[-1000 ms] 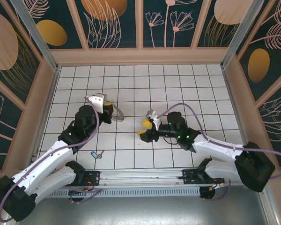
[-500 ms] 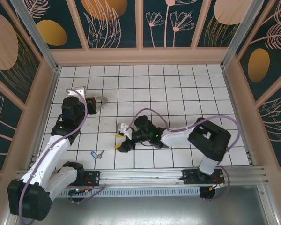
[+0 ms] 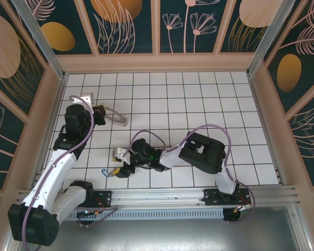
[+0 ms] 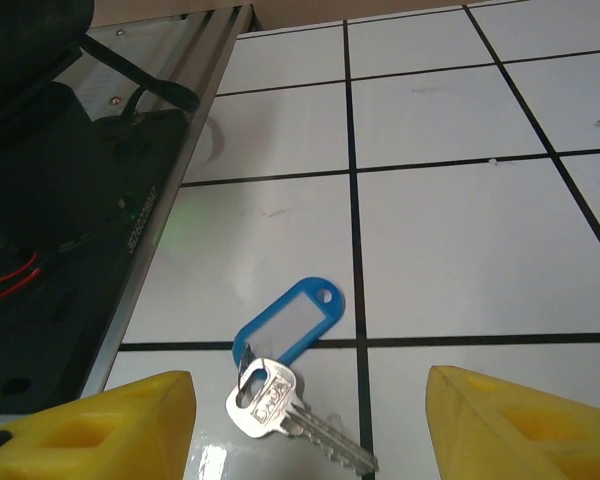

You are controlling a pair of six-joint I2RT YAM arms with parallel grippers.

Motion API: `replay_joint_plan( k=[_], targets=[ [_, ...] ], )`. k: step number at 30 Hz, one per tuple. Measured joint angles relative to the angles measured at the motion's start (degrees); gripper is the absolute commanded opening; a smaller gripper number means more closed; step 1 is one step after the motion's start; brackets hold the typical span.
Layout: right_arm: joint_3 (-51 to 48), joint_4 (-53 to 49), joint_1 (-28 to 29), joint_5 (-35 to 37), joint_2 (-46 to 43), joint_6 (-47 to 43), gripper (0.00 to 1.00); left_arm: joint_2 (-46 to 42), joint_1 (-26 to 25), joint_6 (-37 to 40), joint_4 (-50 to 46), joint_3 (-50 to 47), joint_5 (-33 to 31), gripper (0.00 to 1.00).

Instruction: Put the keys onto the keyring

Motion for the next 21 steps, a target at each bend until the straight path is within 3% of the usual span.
replay_joint_plan(
  k=[3, 10, 21],
  targets=[
    [1.1, -0.1, 0.6, 0.8, 0.9, 0.0, 0.6, 0.0, 0.0, 0.0, -0.4, 0.2, 0.3, 0.0],
    [4.7, -3.3, 2.4, 2.4, 2.9, -1.8, 0.42, -0.7, 0.0, 0.1, -1.8, 0.2, 0.3, 0.0],
    [6.2, -9.5, 3.5, 4.2, 3.4, -2.8, 0.3, -2.7, 0.0, 1.8, -3.5, 0.2, 0.1, 0.0]
  ],
)
